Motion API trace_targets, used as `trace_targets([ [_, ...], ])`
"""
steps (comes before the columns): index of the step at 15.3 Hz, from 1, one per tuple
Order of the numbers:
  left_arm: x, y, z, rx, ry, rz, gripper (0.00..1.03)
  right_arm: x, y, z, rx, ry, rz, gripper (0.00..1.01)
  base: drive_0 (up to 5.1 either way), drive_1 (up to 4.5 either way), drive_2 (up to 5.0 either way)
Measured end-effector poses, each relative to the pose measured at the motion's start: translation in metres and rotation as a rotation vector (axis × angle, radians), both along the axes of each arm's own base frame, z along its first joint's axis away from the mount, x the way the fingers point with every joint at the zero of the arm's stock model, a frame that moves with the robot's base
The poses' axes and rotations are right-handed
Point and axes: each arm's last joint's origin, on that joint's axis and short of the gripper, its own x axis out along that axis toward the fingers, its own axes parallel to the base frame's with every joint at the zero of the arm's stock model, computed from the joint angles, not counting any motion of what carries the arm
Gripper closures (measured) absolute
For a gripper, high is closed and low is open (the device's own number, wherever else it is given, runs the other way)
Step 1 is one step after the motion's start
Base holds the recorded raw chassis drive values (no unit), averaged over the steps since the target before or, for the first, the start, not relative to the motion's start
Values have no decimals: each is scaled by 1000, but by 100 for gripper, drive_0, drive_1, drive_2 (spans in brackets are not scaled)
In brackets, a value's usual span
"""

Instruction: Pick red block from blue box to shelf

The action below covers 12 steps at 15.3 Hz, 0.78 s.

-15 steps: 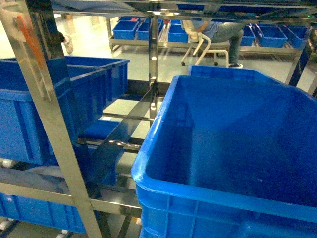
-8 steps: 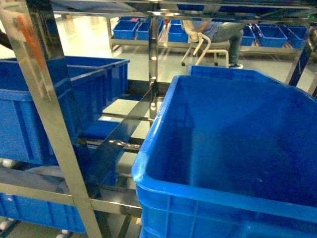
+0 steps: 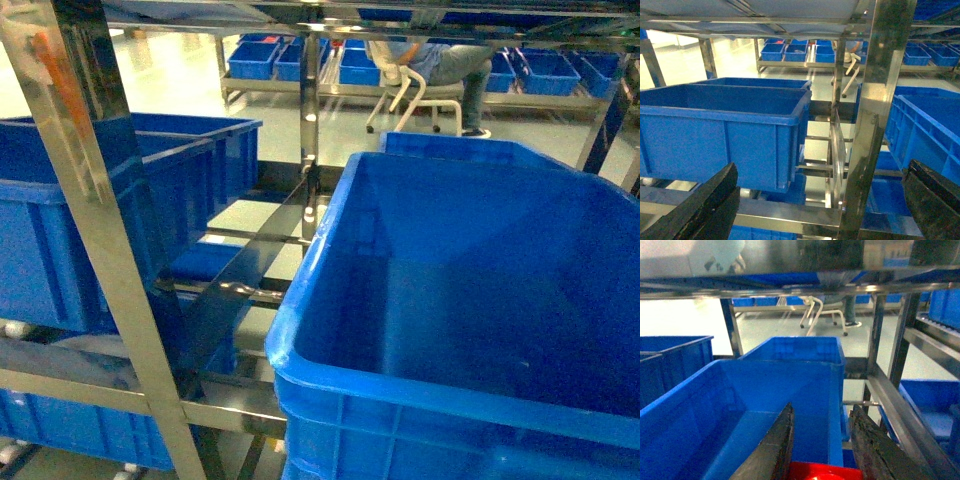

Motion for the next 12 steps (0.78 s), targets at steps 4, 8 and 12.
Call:
trace_targets([
  [4,0,0,0,0,0,0,5,7,8,-8,68,121,103,73,0,0,0],
  [8,0,0,0,0,0,0,5,25,23,-15,85,158,180,73,0,0,0],
  [12,0,0,0,0,0,0,5,41,33,-20,63,161,193,73,0,0,0],
])
